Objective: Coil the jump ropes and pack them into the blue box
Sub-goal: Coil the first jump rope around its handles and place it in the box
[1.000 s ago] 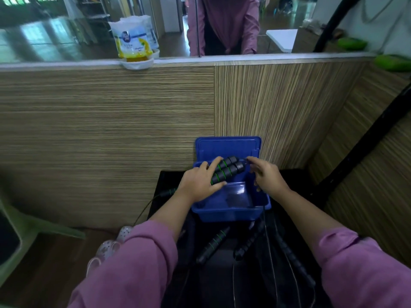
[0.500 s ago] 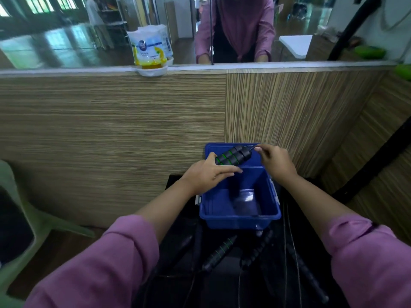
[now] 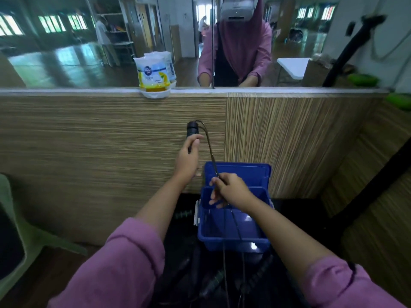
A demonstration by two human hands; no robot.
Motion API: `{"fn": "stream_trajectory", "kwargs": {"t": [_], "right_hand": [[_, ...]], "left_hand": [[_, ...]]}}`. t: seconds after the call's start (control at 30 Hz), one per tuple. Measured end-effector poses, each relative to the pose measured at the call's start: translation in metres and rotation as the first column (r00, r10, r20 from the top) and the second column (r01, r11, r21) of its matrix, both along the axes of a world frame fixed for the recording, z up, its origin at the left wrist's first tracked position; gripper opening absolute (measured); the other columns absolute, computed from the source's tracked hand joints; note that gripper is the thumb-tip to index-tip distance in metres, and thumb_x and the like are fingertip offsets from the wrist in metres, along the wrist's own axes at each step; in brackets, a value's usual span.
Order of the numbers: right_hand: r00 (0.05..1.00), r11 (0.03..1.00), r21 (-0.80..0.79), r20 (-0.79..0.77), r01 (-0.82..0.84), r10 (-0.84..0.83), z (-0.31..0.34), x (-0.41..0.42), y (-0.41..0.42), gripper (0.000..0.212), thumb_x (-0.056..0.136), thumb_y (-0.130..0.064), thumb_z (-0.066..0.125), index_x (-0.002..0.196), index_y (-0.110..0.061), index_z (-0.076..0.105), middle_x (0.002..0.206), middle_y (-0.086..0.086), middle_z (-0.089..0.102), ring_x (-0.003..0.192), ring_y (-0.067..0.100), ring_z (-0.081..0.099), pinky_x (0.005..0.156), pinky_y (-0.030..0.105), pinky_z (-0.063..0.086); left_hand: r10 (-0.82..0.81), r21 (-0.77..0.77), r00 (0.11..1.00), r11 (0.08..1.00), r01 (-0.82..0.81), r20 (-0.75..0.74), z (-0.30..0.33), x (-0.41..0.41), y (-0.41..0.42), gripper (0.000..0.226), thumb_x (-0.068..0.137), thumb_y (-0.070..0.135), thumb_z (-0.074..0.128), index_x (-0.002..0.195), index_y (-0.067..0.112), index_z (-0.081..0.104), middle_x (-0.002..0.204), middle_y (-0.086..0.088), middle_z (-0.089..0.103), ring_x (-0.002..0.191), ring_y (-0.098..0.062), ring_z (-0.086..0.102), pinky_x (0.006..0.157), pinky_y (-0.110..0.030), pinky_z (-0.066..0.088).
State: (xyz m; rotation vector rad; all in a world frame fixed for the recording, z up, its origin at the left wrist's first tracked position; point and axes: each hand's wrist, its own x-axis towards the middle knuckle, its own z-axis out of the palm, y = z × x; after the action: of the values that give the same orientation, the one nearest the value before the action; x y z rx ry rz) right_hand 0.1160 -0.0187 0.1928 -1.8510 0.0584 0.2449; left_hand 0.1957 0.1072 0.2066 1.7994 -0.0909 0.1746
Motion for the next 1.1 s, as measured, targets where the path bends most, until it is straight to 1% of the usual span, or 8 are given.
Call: {"fn": "stream_trajectory", "kwargs": {"t": [0.13,0.3,0.47,0.63,0.8,0.87,0.97,1.1], "right_hand": [[0.995,0.996,-0.027,-0.045,-0.09,0.088,-0.008,-0.001,0.005,0.025,0.103,-0.023,0.035,0.093,-0.008,0.052,0.068,0.007,0.063,0.064,0.02,0.065,0.056,0.03,0.051],[0.982,0.984,-0.04,-0.087,-0.174,0.17,-0.016,-0.006,-0.001,0.028,0.104,-0.026,0.033,0.092,-0.011,0.054,0.067,0.004,0.062,0.058,0.014,0.063,0.053,0.026,0.05],[0.976,0.98,0.025,-0.091,-0.195,0.197,-0.016,-0.01,-0.011,0.034,0.1,-0.03,0.044,0.085,-0.005,0.061,0.051,0.001,0.037,0.043,0.013,0.038,0.047,0.027,0.05],[0.953,0.958,-0.026,-0.12,-0.285,0.28,-0.025,-0.014,-0.019,0.03,0.096,-0.024,0.054,0.076,-0.005,0.065,0.049,0.001,0.041,0.041,0.011,0.039,0.048,0.023,0.043],[0.931,0.936,-0.1,-0.183,-0.337,0.315,-0.031,-0.021,-0.033,0.032,0.096,-0.027,0.054,0.07,-0.009,0.059,0.054,0.002,0.055,0.048,0.014,0.055,0.054,0.024,0.05],[0.927,0.932,-0.128,-0.213,-0.339,0.308,-0.029,-0.023,-0.043,0.034,0.098,-0.038,0.046,0.076,-0.013,0.051,0.062,0.006,0.061,0.06,0.019,0.063,0.057,0.026,0.05],[0.956,0.953,-0.164,-0.191,-0.254,0.221,-0.025,-0.02,-0.05,0.037,0.098,-0.041,0.044,0.073,-0.014,0.043,0.058,0.004,0.046,0.053,0.017,0.053,0.058,0.029,0.047],[0.977,0.85,-0.501,0.033,-0.166,0.211,-0.013,-0.012,-0.067,0.031,0.09,-0.041,0.059,0.076,-0.014,0.056,0.065,0.0,0.053,0.061,0.012,0.05,0.063,0.029,0.043]], "left_hand": [[-0.014,-0.317,1.0,0.948,0.009,-0.012,0.005,-0.001,-0.004,0.022,0.104,0.026,0.038,0.098,0.032,0.059,0.097,-0.006,0.057,0.058,-0.011,0.061,0.055,-0.035,0.057],[-0.231,-0.48,0.965,0.865,0.145,-0.124,0.003,-0.016,-0.008,0.024,0.103,0.04,0.036,0.103,0.037,0.059,0.122,-0.009,0.053,0.083,-0.038,0.067,0.066,-0.063,0.055],[-0.093,-0.442,0.991,0.896,0.042,-0.094,-0.005,-0.015,-0.006,0.024,0.104,0.036,0.035,0.1,0.036,0.058,0.092,-0.014,0.054,0.047,-0.024,0.052,0.044,-0.032,0.049],[0.066,-0.043,0.998,0.997,-0.066,0.009,-0.016,-0.006,0.011,0.025,0.102,0.038,0.035,0.093,0.05,0.055,0.083,-0.004,0.058,0.052,-0.019,0.048,0.05,-0.033,0.043],[0.121,0.28,0.981,0.946,-0.16,0.154,-0.019,0.006,0.037,0.022,0.101,0.044,0.033,0.111,0.049,0.052,0.081,-0.002,0.055,0.084,-0.033,0.056,0.067,-0.031,0.04],[0.06,0.454,0.978,0.879,-0.147,0.199,-0.019,0.005,0.047,0.027,0.101,0.044,0.035,0.121,0.045,0.052,0.098,-0.01,0.053,0.085,-0.032,0.055,0.071,-0.032,0.042],[-0.17,0.776,0.967,0.629,-0.04,0.188,-0.02,-0.005,0.053,0.034,0.099,0.046,0.039,0.131,0.047,0.05,0.109,-0.012,0.044,0.081,-0.036,0.058,0.076,-0.041,0.052],[-0.329,0.908,0.931,0.419,-0.007,0.16,-0.021,-0.01,0.053,0.037,0.099,0.047,0.037,0.134,0.054,0.043,0.107,-0.012,0.04,0.078,-0.037,0.059,0.071,-0.041,0.052]]}}
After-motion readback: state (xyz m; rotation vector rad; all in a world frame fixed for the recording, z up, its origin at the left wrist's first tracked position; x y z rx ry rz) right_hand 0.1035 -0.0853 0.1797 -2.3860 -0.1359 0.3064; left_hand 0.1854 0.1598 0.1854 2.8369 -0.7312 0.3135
